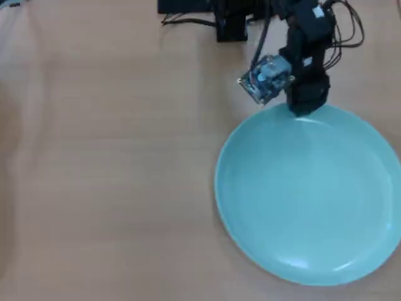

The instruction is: Move the green bowl from right to left

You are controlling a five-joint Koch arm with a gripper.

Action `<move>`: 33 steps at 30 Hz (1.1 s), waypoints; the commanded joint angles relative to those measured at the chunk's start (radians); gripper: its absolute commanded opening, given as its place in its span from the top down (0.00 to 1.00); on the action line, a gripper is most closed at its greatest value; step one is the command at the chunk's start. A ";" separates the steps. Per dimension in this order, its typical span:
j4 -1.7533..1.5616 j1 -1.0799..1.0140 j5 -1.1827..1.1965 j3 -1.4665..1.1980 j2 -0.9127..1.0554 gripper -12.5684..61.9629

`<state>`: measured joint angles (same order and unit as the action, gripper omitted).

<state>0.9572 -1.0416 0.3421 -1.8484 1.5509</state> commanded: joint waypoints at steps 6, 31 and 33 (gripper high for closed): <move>-0.009 0.166 -0.037 0.152 0.009 0.92; -0.028 0.453 0.057 0.176 0.002 0.92; -0.028 0.457 0.057 0.176 0.000 0.92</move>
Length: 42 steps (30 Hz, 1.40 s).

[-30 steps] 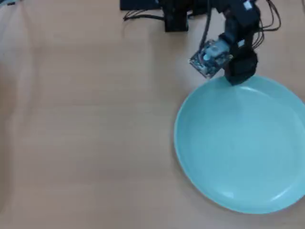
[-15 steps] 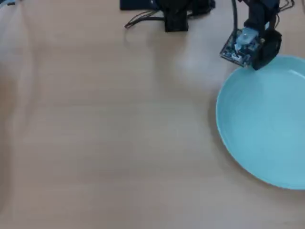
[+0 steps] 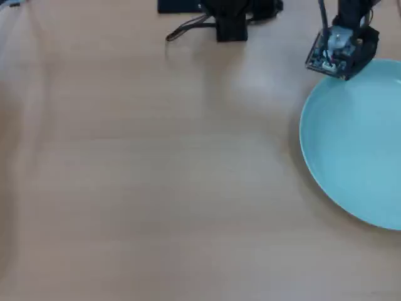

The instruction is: Move the green bowl from right to left

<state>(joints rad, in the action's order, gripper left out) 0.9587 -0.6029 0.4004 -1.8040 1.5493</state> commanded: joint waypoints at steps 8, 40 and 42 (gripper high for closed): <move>-0.032 -0.009 -0.011 0.143 0.002 0.92; 0.190 -0.141 0.103 0.202 -0.028 0.50; 0.218 -0.143 0.098 0.227 -0.023 0.47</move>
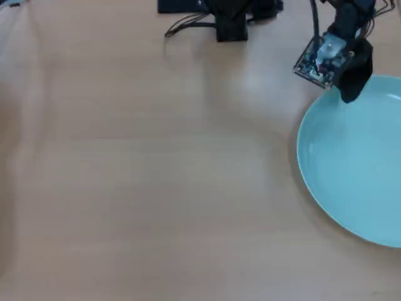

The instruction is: Move the green bowl from right to left

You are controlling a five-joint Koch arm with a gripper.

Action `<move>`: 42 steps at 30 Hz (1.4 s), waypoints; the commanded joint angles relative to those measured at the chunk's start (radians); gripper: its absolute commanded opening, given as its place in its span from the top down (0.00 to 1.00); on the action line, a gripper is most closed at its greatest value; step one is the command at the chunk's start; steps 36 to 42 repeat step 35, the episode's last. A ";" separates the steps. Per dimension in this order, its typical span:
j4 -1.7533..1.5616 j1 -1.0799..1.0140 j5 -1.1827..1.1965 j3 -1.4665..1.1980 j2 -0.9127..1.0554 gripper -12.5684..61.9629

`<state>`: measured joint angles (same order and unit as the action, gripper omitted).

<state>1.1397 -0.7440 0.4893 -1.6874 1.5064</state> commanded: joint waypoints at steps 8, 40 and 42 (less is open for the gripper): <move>0.351 -0.201 -0.170 0.374 0.301 0.47; 0.123 -0.696 -0.586 0.232 0.385 0.47; 0.123 -0.696 -0.586 0.232 0.385 0.47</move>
